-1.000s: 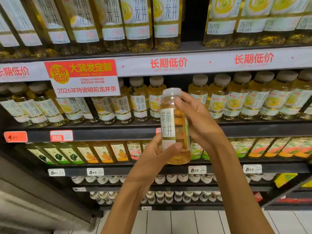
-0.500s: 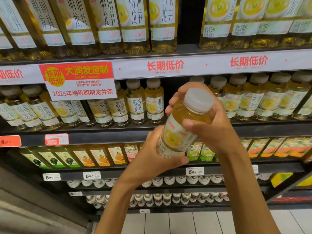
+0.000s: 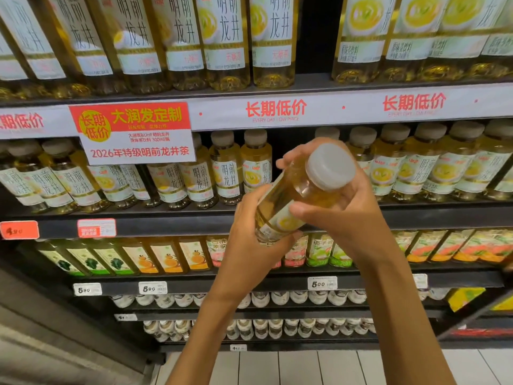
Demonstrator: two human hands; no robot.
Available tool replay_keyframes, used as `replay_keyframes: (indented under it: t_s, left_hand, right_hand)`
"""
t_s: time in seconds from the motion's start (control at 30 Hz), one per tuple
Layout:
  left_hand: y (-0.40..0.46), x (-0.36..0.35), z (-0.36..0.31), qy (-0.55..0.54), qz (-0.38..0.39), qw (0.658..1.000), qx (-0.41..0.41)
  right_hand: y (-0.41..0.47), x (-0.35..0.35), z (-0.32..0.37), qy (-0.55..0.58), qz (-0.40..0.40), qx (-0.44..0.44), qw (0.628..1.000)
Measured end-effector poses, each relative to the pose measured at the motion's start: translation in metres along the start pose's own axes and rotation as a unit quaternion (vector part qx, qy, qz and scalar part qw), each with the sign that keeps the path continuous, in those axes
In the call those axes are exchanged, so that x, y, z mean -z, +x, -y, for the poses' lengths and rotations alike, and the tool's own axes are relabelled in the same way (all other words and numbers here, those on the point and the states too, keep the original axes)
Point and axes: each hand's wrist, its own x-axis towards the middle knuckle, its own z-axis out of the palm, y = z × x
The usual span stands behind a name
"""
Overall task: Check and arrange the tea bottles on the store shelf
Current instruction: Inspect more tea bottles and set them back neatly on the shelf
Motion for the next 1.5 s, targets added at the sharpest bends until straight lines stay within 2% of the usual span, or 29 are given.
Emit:
replay_keyframes:
  t_s: [0.07, 0.2, 0.27, 0.37, 0.53, 0.63, 0.8, 0.97, 1.2, 1.37, 1.5]
  left_hand:
    - [0.001, 0.003, 0.002, 0.005, 0.027, 1.0, -0.002]
    - [0.006, 0.0, 0.004, -0.012, -0.009, 1.0, -0.018]
    - [0.008, -0.002, 0.007, -0.03, -0.015, 0.999, -0.028]
    - [0.008, -0.002, 0.013, -0.052, -0.002, 0.998, -0.028]
    - [0.009, -0.009, 0.026, -0.149, 0.004, 0.988, 0.042]
    - [0.014, -0.017, 0.038, -0.16, 0.013, 0.984, 0.073]
    - [0.026, -0.03, 0.061, -0.107, -0.013, 0.991, 0.079]
    - [0.034, -0.045, 0.076, 0.077, -0.129, 0.984, 0.098]
    - [0.039, -0.058, 0.083, 0.191, -0.141, 0.97, 0.042]
    - [0.044, -0.061, 0.081, 0.178, -0.181, 0.965, 0.066]
    - [0.041, -0.062, 0.078, 0.163, -0.188, 0.967, 0.059]
  right_hand:
    - [-0.001, 0.0, 0.005, -0.039, 0.029, 0.02, 0.999]
    - [0.0, -0.002, 0.005, -0.136, 0.103, 0.083, 0.982]
    - [0.001, -0.001, 0.004, -0.145, 0.109, 0.075, 0.981]
    - [0.001, 0.001, 0.002, -0.097, 0.056, 0.013, 0.994]
    - [0.011, 0.007, -0.017, 0.012, -0.085, -0.066, 0.994]
    - [0.017, 0.013, -0.031, -0.003, -0.1, -0.088, 0.991]
    - [0.028, 0.017, -0.05, -0.086, -0.104, -0.081, 0.987]
    - [0.035, 0.02, -0.067, -0.16, -0.127, -0.049, 0.978]
    - [0.038, 0.023, -0.083, -0.168, -0.195, -0.033, 0.966]
    - [0.038, 0.015, -0.09, -0.183, -0.218, 0.009, 0.959]
    - [0.04, 0.013, -0.09, -0.269, -0.243, 0.07, 0.929]
